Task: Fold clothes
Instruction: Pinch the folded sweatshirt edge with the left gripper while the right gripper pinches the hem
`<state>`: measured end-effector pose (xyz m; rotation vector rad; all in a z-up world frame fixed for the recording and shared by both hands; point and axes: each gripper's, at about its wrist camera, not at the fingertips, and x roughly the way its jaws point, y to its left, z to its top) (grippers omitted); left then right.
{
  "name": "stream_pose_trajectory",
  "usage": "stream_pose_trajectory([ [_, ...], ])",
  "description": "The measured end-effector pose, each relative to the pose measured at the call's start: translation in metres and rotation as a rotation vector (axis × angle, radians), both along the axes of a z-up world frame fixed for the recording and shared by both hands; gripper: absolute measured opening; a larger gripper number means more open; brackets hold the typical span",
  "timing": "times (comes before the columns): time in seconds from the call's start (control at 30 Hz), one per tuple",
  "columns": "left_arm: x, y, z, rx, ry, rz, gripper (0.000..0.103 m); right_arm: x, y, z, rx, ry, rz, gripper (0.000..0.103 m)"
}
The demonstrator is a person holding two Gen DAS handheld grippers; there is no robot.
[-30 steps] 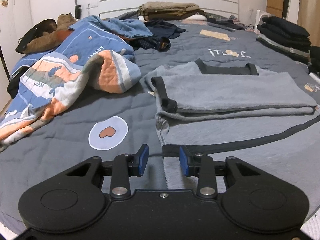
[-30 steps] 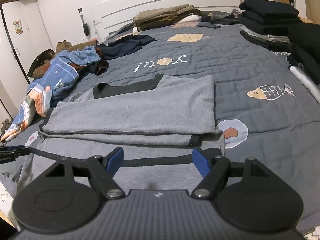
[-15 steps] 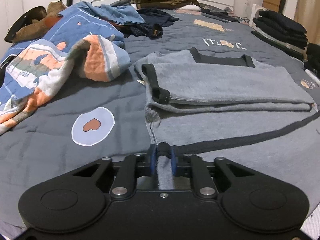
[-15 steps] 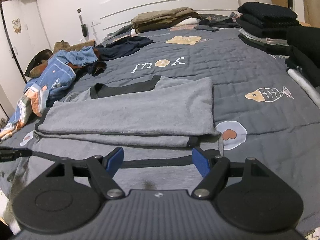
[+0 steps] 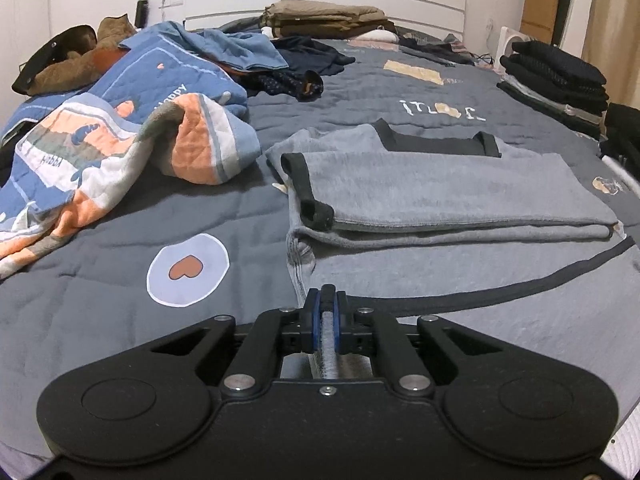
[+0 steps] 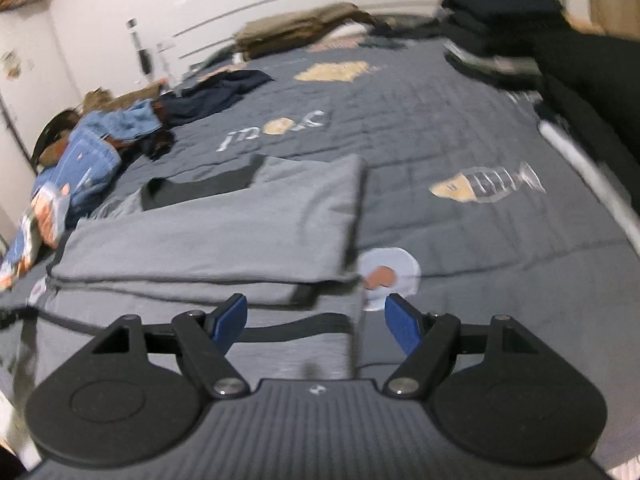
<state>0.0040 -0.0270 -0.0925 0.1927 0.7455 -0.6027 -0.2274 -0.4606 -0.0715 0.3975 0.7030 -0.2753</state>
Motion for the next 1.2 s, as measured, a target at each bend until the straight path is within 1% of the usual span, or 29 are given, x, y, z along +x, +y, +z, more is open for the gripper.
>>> stream_pose_trajectory([
  [0.07,0.001,0.000,-0.001,0.003,0.003,0.002,0.007,-0.002,-0.013,-0.003,0.058,-0.004,-0.039,0.075],
  [0.17,0.000,-0.001,-0.002,0.009,0.005,0.006,0.007,0.003,-0.025,-0.008,0.160,-0.023,-0.011,0.075],
  [0.2,0.000,-0.001,-0.002,0.011,0.005,0.007,0.007,0.004,-0.026,-0.009,0.174,-0.030,0.001,0.075],
  [0.4,0.000,-0.001,-0.003,0.016,0.009,0.011,0.007,0.021,-0.020,-0.021,0.186,0.058,0.047,0.074],
  [0.57,0.001,-0.002,-0.004,0.021,0.015,0.014,0.007,0.026,-0.014,-0.026,0.107,0.092,0.050,0.072],
  [0.63,0.001,-0.002,-0.005,0.022,0.017,0.015,0.007,0.028,-0.015,-0.028,0.094,0.110,0.041,0.072],
  [0.8,0.002,-0.003,-0.005,0.025,0.019,0.016,0.007,0.035,-0.021,-0.039,0.113,0.138,0.042,0.070],
  [0.9,0.002,-0.003,-0.006,0.027,0.019,0.016,0.007,0.037,-0.019,-0.044,0.144,0.139,0.056,0.059],
  [0.97,0.002,-0.004,-0.006,0.030,0.020,0.017,0.007,0.037,-0.016,-0.047,0.159,0.140,0.070,0.037],
  [1.0,0.002,-0.004,-0.007,0.030,0.022,0.018,0.007,0.038,-0.014,-0.048,0.156,0.143,0.074,0.032],
  [1.03,0.002,-0.004,-0.007,0.030,0.023,0.019,0.007,0.037,-0.012,-0.048,0.141,0.146,0.070,0.016],
  [1.07,0.002,-0.004,-0.007,0.031,0.023,0.019,0.007,0.036,-0.013,-0.046,0.145,0.136,0.063,0.011],
  [1.2,0.002,-0.004,-0.007,0.027,0.023,0.020,0.007,0.030,-0.018,-0.038,0.166,0.095,0.031,0.010],
])
